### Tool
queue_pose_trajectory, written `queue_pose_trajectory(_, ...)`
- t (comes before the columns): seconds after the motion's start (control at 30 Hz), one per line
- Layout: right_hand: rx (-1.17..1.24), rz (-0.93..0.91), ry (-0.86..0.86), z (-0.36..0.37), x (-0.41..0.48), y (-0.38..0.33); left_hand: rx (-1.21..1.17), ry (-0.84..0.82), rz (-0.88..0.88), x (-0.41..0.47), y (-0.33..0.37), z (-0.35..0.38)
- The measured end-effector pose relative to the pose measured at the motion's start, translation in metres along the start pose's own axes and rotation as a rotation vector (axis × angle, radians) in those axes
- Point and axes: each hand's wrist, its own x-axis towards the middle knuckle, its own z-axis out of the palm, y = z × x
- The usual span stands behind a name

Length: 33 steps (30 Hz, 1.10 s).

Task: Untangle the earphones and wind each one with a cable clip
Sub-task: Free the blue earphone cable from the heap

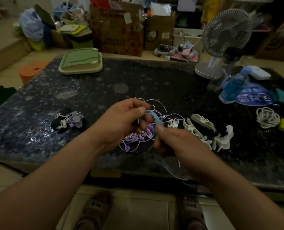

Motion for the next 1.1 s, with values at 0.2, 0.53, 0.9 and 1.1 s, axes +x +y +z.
queue_pose_trajectory(0.2, -0.275, -0.135, 0.186, -0.009, -0.008, -0.001, 0.088, 0.287, -0.011, 0.005, -0.005, -0.008)
queue_pose_trajectory(0.53, -0.024, -0.238, 0.106, -0.016, -0.011, -0.005, -0.303, 0.302, 0.024, 0.02, -0.007, -0.021)
queue_pose_trajectory(0.9, 0.314, 0.092, -0.014, -0.012, 0.004, 0.0, 0.282, -0.008, 0.189, 0.001, -0.007, 0.013)
queue_pose_trajectory(1.1, -0.33, -0.036, 0.21, -0.014, 0.007, 0.009, 0.421, -0.085, 0.224, -0.002, -0.016, 0.019)
